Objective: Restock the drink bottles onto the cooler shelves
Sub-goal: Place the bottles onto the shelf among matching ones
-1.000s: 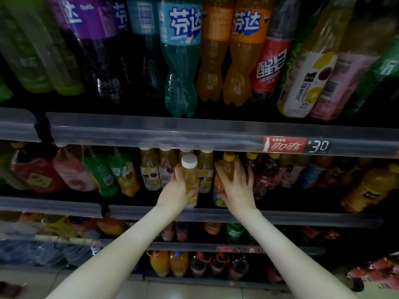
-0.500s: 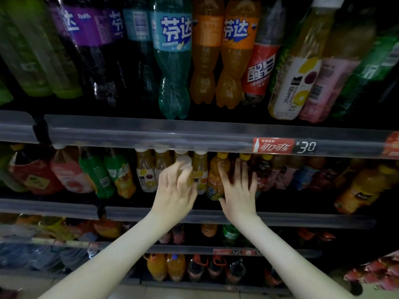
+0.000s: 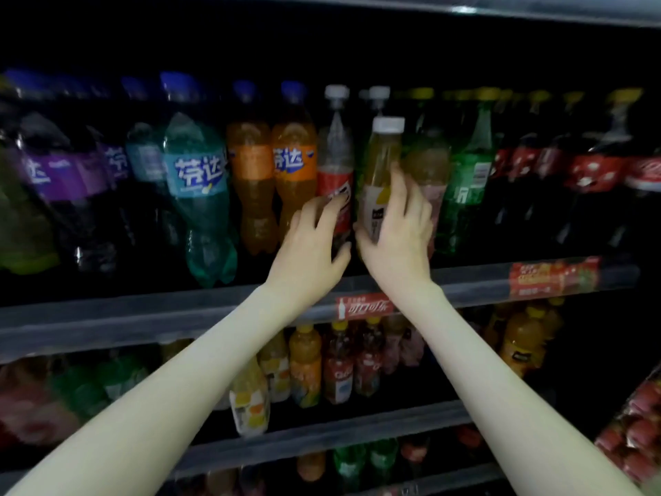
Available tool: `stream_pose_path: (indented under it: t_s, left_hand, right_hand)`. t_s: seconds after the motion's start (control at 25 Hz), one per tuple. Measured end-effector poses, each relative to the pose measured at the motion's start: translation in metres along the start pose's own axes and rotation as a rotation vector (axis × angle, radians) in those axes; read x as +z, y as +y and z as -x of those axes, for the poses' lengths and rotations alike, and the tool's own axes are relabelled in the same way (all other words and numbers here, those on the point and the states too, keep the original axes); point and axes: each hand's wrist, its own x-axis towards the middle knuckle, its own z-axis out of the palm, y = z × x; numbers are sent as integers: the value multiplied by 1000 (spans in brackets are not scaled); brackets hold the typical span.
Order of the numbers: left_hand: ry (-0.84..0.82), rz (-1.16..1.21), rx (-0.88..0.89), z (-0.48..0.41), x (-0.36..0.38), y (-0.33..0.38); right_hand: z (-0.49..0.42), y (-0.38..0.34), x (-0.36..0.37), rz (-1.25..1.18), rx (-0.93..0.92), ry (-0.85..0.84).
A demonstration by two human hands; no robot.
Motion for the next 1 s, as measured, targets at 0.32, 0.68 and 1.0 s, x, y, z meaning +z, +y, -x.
stream_pose_path:
  t_s: [0.32, 0.68, 1.0]
  left_hand:
    - [12, -60, -58, -21, 16, 3]
    - [179, -340, -66, -1, 8, 1]
    - [135, -216, 103, 32, -26, -12]
  right_hand:
    - [-30, 8, 7, 58, -46, -103]
    - [-35, -15, 15, -54, 216, 70]
    - [-44, -14, 2, -211, 229, -117]
